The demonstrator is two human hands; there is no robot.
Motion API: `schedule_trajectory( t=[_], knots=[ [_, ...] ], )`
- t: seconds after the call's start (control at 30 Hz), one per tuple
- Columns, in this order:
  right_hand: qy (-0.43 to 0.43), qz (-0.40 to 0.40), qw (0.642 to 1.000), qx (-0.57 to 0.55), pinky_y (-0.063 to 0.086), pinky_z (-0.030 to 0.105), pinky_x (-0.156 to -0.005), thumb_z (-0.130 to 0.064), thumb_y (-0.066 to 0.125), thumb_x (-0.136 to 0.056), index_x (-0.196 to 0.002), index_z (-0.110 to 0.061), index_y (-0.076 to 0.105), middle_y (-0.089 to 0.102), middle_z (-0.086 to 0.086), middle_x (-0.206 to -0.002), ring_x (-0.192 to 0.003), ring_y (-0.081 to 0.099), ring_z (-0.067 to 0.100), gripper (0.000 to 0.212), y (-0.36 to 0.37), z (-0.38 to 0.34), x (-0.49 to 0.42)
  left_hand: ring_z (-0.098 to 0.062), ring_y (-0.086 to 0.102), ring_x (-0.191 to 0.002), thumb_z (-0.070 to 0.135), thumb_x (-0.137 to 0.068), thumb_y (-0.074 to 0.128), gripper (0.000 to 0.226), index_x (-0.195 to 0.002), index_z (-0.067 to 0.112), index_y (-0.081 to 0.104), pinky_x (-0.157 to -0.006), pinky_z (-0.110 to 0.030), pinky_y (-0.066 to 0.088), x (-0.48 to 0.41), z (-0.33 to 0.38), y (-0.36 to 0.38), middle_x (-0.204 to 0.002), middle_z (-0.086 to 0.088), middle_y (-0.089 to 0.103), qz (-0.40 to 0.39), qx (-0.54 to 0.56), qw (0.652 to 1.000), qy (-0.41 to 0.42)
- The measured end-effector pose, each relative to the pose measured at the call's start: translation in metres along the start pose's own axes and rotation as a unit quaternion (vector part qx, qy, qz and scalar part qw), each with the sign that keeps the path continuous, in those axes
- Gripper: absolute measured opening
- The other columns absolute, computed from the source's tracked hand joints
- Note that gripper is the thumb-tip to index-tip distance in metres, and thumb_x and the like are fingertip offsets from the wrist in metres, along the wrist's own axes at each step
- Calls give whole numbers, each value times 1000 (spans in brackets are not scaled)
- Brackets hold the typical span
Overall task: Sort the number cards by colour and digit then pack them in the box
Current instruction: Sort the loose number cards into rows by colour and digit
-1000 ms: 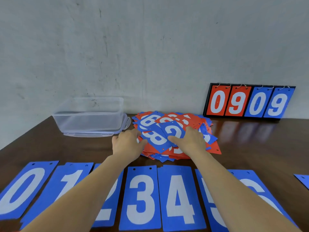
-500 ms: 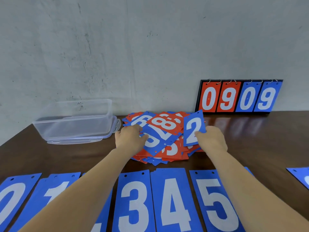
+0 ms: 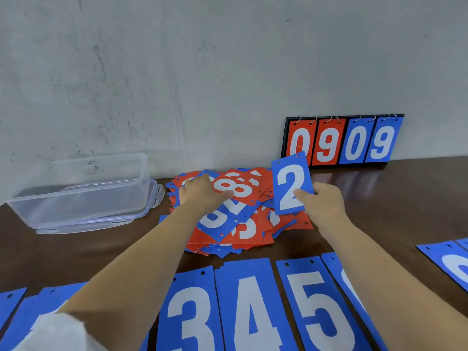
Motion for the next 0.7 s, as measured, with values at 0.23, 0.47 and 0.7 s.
schedule_trajectory(
  t=[0.23, 0.47, 0.7],
  knots=[
    [-20, -10, 1000, -14, 58, 39, -77, -26, 66, -90, -94, -17, 59, 67, 2, -94, -87, 67, 17, 12, -3, 0, 4, -32, 36, -134, 76, -66, 65, 101, -140, 14, 36, -108, -49, 30, -22, 9, 17, -141, -9, 46, -38, -27, 998, -31],
    [-33, -17, 999, -3, 58, 40, -78, -27, 65, -91, -99, -16, 59, 67, 3, -97, -89, 66, 17, 15, -10, -8, 7, -26, 53, -110, 39, -92, 57, 37, -121, 15, 55, -98, -38, 36, -18, 27, -6, -113, -7, 58, 97, -76, 992, 15],
    [-44, -25, 998, -22, 58, 40, -78, -28, 65, -91, -92, -18, 59, 66, -3, -91, -81, 66, 12, 12, -30, -24, 20, -19, 54, -78, 16, -92, 54, 20, -107, 6, 59, -57, -25, 42, 7, 30, -43, -98, -8, 63, 86, 167, 982, 29]
  ],
)
Point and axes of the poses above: each hand's wrist, its own x-axis away from the middle knuckle, its own y-axis out of the palm, z = x × y, the point moved 4 cm from there along -x, towards the middle knuckle
